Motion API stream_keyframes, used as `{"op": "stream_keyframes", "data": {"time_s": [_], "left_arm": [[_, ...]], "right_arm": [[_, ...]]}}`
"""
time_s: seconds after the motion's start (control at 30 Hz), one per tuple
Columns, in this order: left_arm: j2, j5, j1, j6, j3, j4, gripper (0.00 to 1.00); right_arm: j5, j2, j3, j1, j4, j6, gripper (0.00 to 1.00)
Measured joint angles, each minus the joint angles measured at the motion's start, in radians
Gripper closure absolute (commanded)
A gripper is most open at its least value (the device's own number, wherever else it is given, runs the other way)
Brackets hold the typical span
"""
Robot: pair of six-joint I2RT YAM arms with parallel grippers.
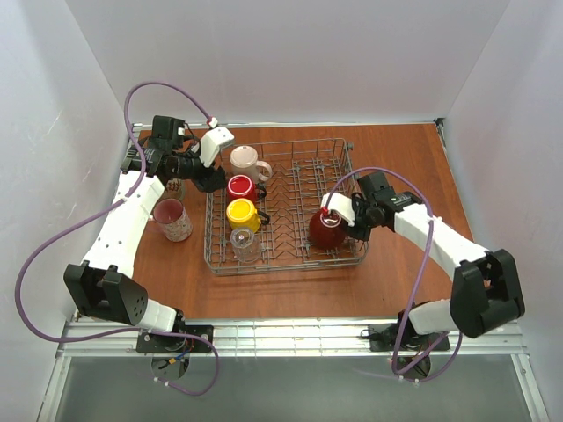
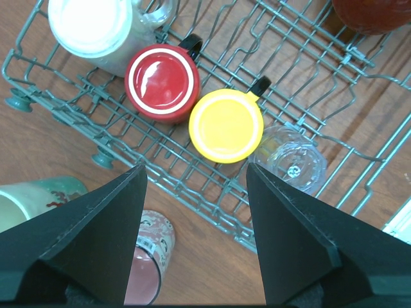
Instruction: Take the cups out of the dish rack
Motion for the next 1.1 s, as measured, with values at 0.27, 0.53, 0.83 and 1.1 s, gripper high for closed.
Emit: {"op": "stream_keyframes", "data": {"time_s": [0.27,0.53,0.83,1.1], "left_arm": [[0.001,0.091,-0.006,-0.076,0.042,0.011,0.43],[0.003,0.404,-0.010,-0.372,0.078,0.216,0.40],[0.031,0.640,-0.018,-0.747,0.079,0.504,0.35],[0.071,0.719,-0.049,-1.018,0.048,0.750,0.35]], "right_arm": [[-0.025,-0.132,0.000,-0.013,0.082,0.073,0.99],[-0.119,-0.151,0.000,-0.021,0.442,0.452,0.99],[-0.240,-0.142,0.001,-0.017,0.884,0.842,0.99],[-0.309,-0.091,0.001,0.038,1.069,1.001,0.99]]}}
